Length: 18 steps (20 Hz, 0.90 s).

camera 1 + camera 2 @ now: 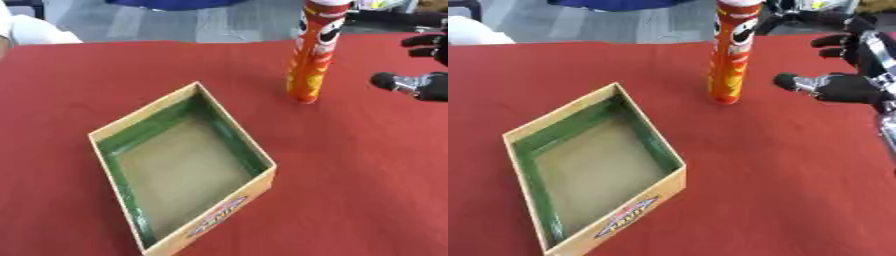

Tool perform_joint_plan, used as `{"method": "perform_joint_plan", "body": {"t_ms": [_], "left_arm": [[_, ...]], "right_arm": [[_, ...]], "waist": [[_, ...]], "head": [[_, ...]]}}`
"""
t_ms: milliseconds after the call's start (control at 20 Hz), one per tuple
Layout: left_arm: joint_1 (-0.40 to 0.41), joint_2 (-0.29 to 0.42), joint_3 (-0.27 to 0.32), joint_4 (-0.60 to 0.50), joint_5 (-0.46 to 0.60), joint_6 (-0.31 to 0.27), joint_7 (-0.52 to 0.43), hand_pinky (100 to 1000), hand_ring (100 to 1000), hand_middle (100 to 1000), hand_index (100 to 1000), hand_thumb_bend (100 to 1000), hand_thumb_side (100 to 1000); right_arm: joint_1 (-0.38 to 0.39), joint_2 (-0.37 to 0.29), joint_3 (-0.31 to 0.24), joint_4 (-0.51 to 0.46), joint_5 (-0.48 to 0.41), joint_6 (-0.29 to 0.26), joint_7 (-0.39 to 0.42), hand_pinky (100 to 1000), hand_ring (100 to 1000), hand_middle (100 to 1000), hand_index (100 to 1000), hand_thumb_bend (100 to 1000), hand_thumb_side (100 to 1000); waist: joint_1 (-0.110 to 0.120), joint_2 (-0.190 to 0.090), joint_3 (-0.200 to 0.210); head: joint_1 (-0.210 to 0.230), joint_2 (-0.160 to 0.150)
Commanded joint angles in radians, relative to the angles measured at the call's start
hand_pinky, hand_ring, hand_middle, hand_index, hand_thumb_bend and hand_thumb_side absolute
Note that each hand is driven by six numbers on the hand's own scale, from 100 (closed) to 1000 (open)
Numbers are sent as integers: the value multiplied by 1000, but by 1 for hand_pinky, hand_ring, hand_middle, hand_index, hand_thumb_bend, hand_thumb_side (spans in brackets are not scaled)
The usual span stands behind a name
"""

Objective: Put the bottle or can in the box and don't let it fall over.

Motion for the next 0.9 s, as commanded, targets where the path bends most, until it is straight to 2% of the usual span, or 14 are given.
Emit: {"method": "perform_joint_plan", "body": {"t_ms": [50, 450, 900], "left_arm": [[-5, 22, 4, -10, 4, 0, -4, 731, 844, 769, 800, 459, 776], [-5, 19, 1, -8, 6, 0, -8, 731, 844, 769, 800, 459, 776], [-5, 16, -1, -6, 7, 2, -10, 730, 844, 770, 800, 459, 776]], "right_arm": [[-31, -17, 6, 14, 12, 4, 13, 806, 800, 916, 896, 817, 263], [-96, 42, 31, 86, 19, 8, 14, 803, 809, 931, 909, 811, 255], [-133, 99, 45, 154, 18, -6, 12, 805, 825, 947, 922, 808, 252]], "waist": [[1, -20, 2], [4, -21, 6], [6, -19, 9]], "head": [[-5, -11], [-8, -13], [-8, -11]]}}
